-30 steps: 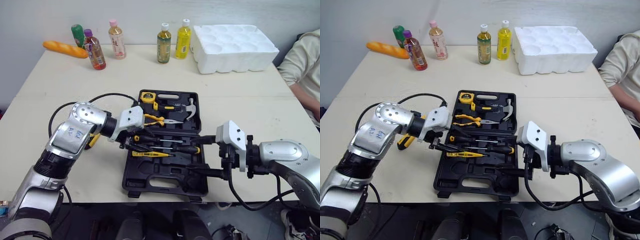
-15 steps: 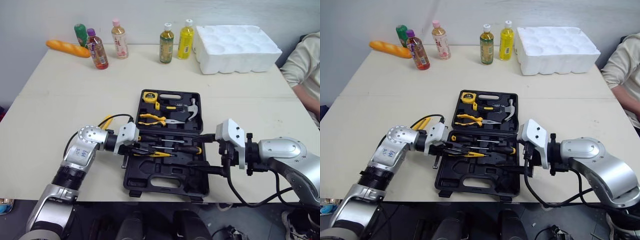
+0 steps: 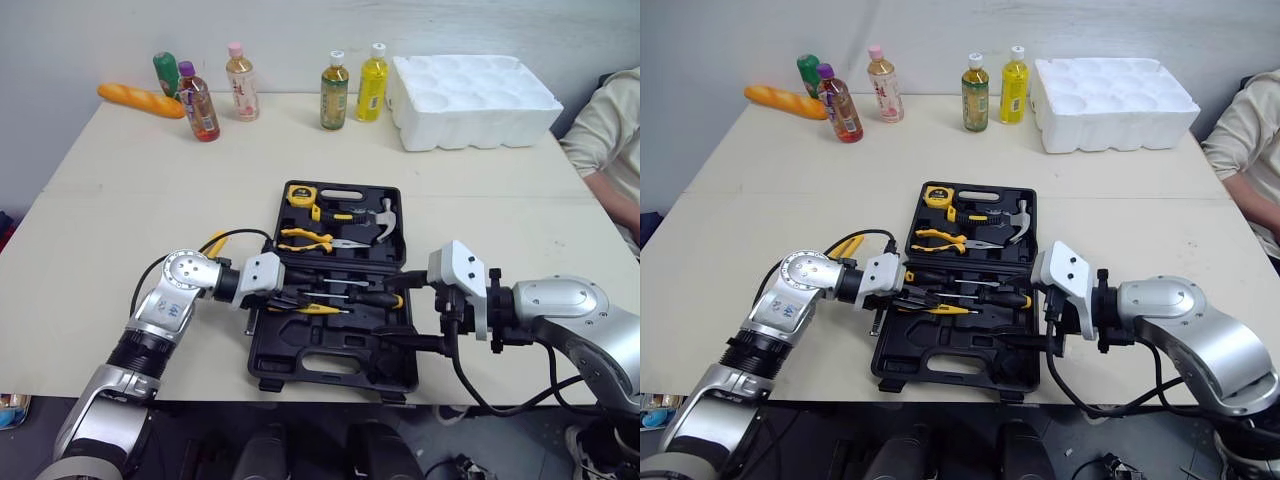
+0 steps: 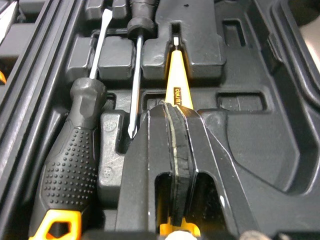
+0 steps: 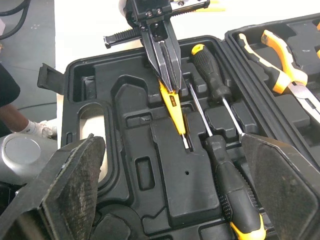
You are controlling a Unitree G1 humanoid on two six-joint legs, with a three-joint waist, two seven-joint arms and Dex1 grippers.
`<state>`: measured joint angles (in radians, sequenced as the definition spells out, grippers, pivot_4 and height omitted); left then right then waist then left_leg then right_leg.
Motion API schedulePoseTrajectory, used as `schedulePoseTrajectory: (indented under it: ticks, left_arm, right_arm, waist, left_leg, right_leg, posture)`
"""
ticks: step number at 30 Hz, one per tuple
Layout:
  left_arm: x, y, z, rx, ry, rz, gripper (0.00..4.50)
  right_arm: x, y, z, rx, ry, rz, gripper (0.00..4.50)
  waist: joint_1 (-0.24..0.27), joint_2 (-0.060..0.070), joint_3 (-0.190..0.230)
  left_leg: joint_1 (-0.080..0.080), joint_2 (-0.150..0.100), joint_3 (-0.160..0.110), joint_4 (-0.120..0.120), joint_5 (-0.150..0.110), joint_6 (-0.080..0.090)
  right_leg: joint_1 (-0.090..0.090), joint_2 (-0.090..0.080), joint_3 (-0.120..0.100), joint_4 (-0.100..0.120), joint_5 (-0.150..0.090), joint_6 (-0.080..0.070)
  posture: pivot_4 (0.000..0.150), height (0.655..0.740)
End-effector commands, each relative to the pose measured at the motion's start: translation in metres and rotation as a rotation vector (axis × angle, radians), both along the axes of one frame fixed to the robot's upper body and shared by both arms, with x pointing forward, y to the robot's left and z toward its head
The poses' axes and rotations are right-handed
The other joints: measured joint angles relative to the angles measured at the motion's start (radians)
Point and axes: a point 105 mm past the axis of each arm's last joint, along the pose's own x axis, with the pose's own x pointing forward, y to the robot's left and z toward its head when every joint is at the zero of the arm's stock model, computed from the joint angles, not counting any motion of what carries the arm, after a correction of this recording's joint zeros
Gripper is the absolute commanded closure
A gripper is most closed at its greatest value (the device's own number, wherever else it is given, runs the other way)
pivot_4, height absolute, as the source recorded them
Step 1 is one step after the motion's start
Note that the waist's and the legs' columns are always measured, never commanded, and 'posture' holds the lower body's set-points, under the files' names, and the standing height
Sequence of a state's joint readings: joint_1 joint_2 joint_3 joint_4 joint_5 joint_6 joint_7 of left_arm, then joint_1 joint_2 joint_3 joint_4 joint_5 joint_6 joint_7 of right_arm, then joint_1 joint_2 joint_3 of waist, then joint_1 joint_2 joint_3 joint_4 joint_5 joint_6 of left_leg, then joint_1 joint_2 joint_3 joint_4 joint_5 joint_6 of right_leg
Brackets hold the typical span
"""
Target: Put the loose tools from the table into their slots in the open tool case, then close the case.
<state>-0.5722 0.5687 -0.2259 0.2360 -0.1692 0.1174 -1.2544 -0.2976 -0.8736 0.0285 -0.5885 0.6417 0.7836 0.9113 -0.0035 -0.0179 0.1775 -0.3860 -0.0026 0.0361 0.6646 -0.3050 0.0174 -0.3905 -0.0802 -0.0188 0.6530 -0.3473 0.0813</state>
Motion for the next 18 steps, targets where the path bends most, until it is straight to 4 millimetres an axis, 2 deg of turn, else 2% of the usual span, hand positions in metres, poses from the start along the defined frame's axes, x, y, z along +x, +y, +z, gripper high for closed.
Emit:
schedulePoseTrajectory:
  ticks: [1,2,3,4,5,6,7,10,11,13,15,18]
  left_arm:
    - [-0.006,0.016,0.008,-0.077,0.082,0.073,4.17]
    - [-0.006,0.022,0.018,-0.122,0.08,0.11,3.7]
    - [-0.004,0.029,0.027,-0.17,0.079,0.161,3.48]
    - [-0.001,0.042,0.038,-0.237,0.081,0.257,3.03]
    - [0.0,0.056,0.046,-0.285,0.075,0.344,2.6]
    - [-0.003,0.082,0.051,-0.317,0.071,0.461,2.2]
    - [-0.007,0.098,0.055,-0.331,0.067,0.536,1.74]
    - [-0.025,0.162,0.035,-0.265,0.083,0.79,0.36]
    - [-0.03,0.176,0.03,-0.25,0.086,0.847,0.05]
    - [-0.043,0.218,0.028,-0.261,0.076,1.022,0.05]
    - [-0.057,0.247,0.029,-0.267,0.063,1.144,0.05]
    - [-0.071,0.273,0.027,-0.25,0.051,1.255,0.05]
  right_arm:
    - [-0.001,-0.008,0.007,-0.002,-0.048,-0.031,0.0]
    - [0.0,-0.014,0.006,-0.009,-0.046,-0.058,0.0]
    - [0.0,-0.021,0.005,-0.019,-0.045,-0.085,0.0]
    - [0.001,-0.033,0.006,-0.024,-0.041,-0.13,0.0]
    - [0.0,-0.045,0.007,-0.024,-0.035,-0.176,0.0]
    - [0.0,-0.066,0.008,-0.033,-0.029,-0.253,0.0]
    - [-0.001,-0.08,0.01,-0.039,-0.026,-0.304,0.0]
    - [-0.01,-0.134,0.004,-0.086,-0.001,-0.479,0.0]
    - [-0.013,-0.145,0.003,-0.097,0.005,-0.517,0.0]
    - [-0.02,-0.18,0.0,-0.117,0.02,-0.637,0.0]
    - [-0.031,-0.206,-0.006,-0.164,0.032,-0.713,0.0]
    - [-0.041,-0.229,-0.013,-0.216,0.047,-0.769,0.0]
  waist:
    - [-0.001,0.0,0.0]
    - [-0.003,0.0,0.0]
    - [-0.004,0.0,0.0]
    - [-0.003,0.0,0.0]
    - [-0.001,0.0,0.001]
    - [0.0,0.0,0.001]
    - [-0.001,0.0,0.001]
    - [-0.002,0.0,0.001]
    - [-0.001,0.0,0.001]
    - [0.0,0.0,0.001]
    - [0.001,0.0,0.001]
    - [0.003,0.0,0.0]
  left_leg:
    - [0.0,0.0,0.0,0.0,0.0,0.0]
    - [0.0,0.0,0.0,0.0,0.0,0.0]
    - [-0.001,0.001,0.0,-0.001,0.0,-0.001]
    - [-0.002,0.001,0.0,-0.001,0.002,-0.004]
    - [-0.003,0.001,0.0,-0.001,0.003,-0.005]
    - [-0.003,0.001,0.0,-0.001,0.003,-0.005]
    - [-0.004,0.001,-0.001,0.0,0.003,-0.005]
    - [-0.002,0.001,0.0,-0.002,0.002,-0.005]
    - [0.0,0.001,0.0,-0.003,0.002,-0.004]
    - [0.001,0.001,0.0,-0.003,-0.002,0.002]
    - [0.002,0.001,0.0,-0.003,-0.003,0.003]
    - [0.001,0.001,-0.001,-0.004,-0.005,0.003]
  right_leg:
    - [0.0,0.0,0.0,0.0,0.0,0.0]
    - [0.0,0.0,0.0,0.0,0.0,0.0]
    - [-0.001,0.0,0.0,0.0,0.0,0.0]
    - [-0.002,0.0,0.0,0.001,0.0,0.0]
    - [-0.002,0.0,0.0,0.002,0.0,0.0]
    - [-0.002,0.0,0.0,0.002,0.0,0.0]
    - [-0.002,0.0,-0.001,0.001,0.0,0.0]
    - [-0.001,0.0,0.0,0.0,0.0,0.0]
    - [0.001,0.0,0.0,-0.003,0.0,0.0]
    - [0.002,-0.001,0.0,-0.005,0.0,0.0]
    - [0.002,-0.001,-0.001,-0.005,0.0,0.0]
    - [0.002,-0.002,-0.001,-0.007,0.0,0.0]
  posture:
    - [0.15,0.74]
    - [0.15,0.74]
    - [0.15,0.74]
    - [0.15,0.74]
    - [0.15,0.74]
    - [0.15,0.74]
    - [0.15,0.74]
    - [0.15,0.74]
    - [0.15,0.74]
    - [0.15,0.74]
    - [0.15,0.74]
    - [0.15,0.74]
